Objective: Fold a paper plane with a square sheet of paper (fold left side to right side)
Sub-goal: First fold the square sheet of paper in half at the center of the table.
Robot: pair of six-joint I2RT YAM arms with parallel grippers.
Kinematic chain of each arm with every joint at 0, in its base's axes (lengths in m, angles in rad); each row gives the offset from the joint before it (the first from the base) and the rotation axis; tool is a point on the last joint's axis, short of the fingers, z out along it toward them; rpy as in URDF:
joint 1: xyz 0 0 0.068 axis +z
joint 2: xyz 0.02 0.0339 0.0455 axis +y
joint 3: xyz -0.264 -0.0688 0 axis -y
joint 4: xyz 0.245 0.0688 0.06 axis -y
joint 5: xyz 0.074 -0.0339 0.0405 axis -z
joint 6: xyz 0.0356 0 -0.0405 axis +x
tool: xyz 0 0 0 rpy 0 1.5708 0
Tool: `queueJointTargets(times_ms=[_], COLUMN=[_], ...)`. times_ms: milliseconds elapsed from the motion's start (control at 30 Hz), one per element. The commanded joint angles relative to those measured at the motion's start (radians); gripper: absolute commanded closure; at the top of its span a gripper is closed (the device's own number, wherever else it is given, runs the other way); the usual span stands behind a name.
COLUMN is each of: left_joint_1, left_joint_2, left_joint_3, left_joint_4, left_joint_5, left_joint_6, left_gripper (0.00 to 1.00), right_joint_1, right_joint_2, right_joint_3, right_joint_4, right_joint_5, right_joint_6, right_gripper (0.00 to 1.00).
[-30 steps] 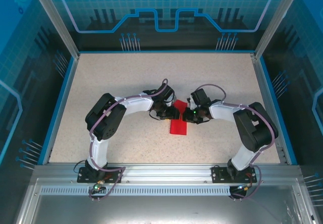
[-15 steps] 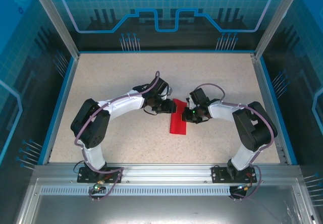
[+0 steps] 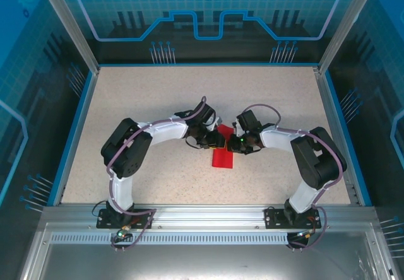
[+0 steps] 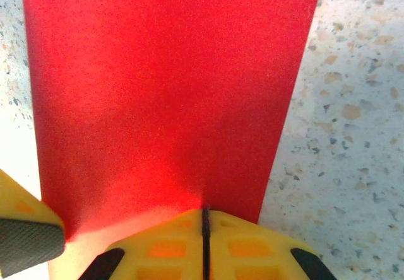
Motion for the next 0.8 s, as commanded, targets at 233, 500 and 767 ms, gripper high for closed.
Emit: queueJointTargets(times_ms=[233,500,767], left_joint_1=[0.019,0.079,0.092], left_joint_2=[0.044,-0.034,-0.140], left_joint_3=[-0.039,-0.110,-0.164], left_joint_4=[-0.049,-0.040,0.101], left_joint_5=[-0.083,-0.081,0.053], left_joint_6=[0.003,0.020,-0.005], left_gripper=[0.76,0.79,0.80], right_joint_1=[0.019,0.019,0.028], right_joint_2=[0.044,0.045,0.036], right_joint_3=[-0.017,-0.010,-0.003], right_joint_4=[-0.154,-0.180,-0.176], right_joint_5=[0.084,0.097,0.086], right_joint_6=[-0.036,-0.055,-0.057], right_gripper=[0.91,0.91,0.91])
